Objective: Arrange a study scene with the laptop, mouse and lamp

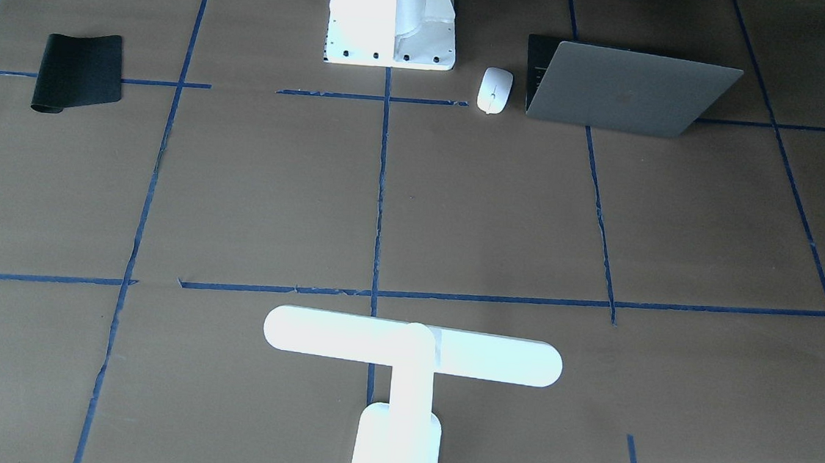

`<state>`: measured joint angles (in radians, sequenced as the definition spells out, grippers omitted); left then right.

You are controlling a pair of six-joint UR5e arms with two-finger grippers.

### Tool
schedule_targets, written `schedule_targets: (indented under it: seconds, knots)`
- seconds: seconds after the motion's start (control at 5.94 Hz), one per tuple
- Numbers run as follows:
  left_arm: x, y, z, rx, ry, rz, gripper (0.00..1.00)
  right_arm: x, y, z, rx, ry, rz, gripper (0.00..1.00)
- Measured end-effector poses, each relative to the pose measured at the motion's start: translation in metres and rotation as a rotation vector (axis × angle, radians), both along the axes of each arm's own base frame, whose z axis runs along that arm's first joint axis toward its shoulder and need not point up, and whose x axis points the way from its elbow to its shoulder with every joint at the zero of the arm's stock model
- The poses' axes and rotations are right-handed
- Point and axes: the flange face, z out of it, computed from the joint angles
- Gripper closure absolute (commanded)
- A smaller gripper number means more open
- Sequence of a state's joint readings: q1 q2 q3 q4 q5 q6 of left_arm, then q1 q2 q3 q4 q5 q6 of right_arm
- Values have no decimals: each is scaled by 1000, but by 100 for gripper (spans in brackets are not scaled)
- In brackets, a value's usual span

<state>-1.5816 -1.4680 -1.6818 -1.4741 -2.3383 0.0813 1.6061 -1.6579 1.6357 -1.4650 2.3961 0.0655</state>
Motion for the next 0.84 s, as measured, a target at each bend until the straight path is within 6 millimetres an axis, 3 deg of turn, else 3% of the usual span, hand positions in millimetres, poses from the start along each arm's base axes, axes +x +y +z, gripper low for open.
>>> schedule_targets:
  seconds: [0.5,0.84]
  knots:
    - [0,-1,-4,4,2,-4,0,-4,-6,-7,10,0,-4,0]
    - [0,-5,-29,42,3,-14,0,-7,-8,-10,16,0,-10,0]
